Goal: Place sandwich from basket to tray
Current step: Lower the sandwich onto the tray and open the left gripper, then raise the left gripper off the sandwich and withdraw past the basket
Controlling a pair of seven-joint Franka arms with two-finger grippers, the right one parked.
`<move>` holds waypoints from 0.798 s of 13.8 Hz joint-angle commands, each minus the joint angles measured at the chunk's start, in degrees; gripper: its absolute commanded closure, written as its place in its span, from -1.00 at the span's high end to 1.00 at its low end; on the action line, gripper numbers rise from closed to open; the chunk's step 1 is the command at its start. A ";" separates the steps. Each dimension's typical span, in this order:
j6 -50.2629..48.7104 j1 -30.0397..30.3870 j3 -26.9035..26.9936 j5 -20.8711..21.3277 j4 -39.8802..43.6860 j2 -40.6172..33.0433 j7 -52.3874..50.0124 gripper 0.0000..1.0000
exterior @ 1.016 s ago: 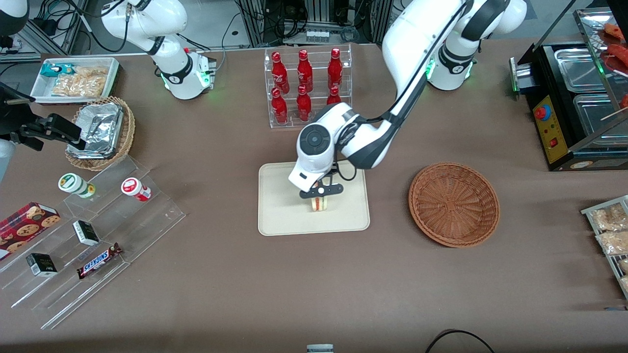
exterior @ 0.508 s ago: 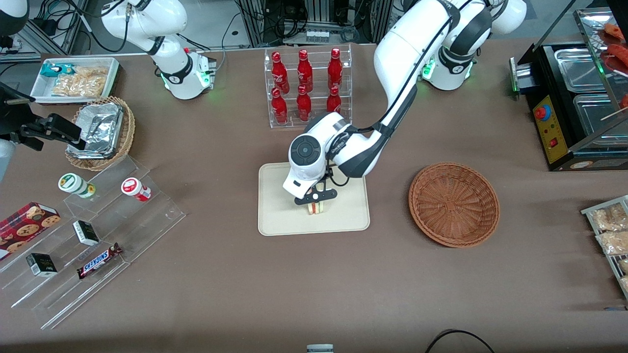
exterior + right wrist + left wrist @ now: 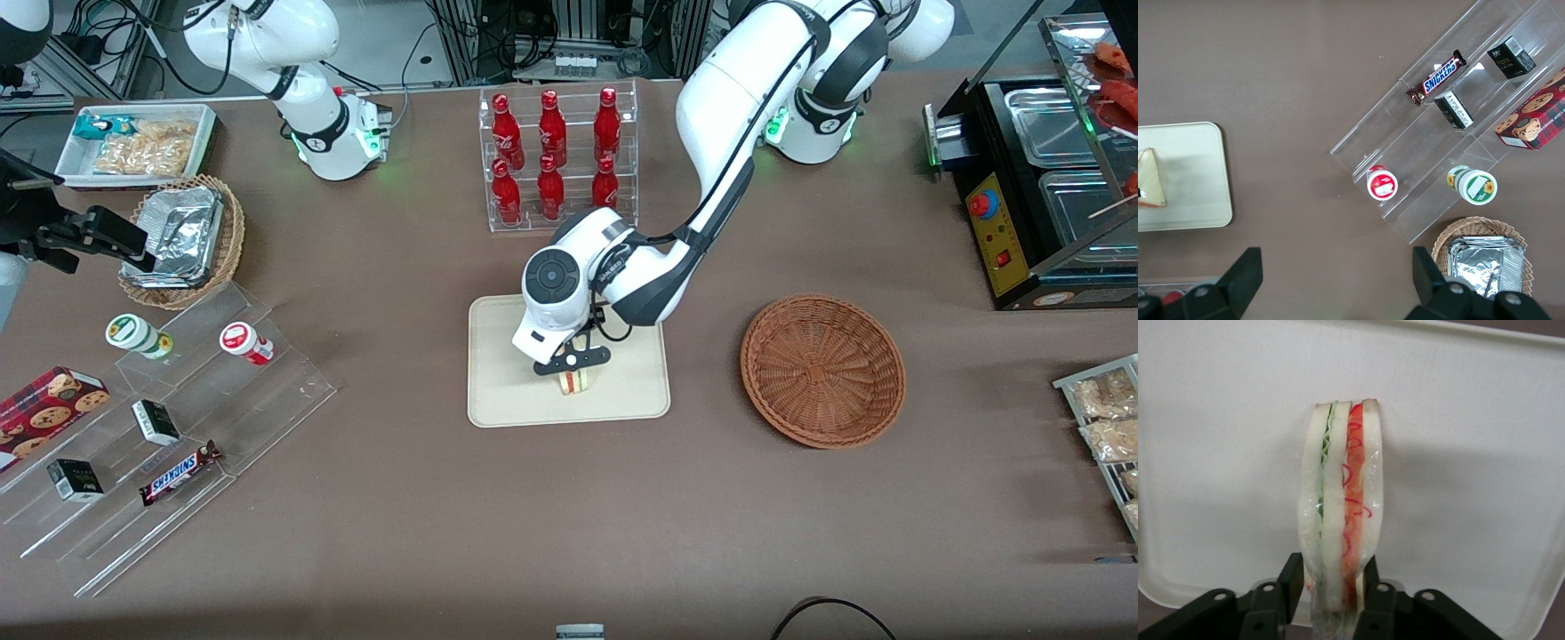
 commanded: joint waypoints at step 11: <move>-13.51 1.56 3.07 1.33 -3.92 -17.24 2.75 1.00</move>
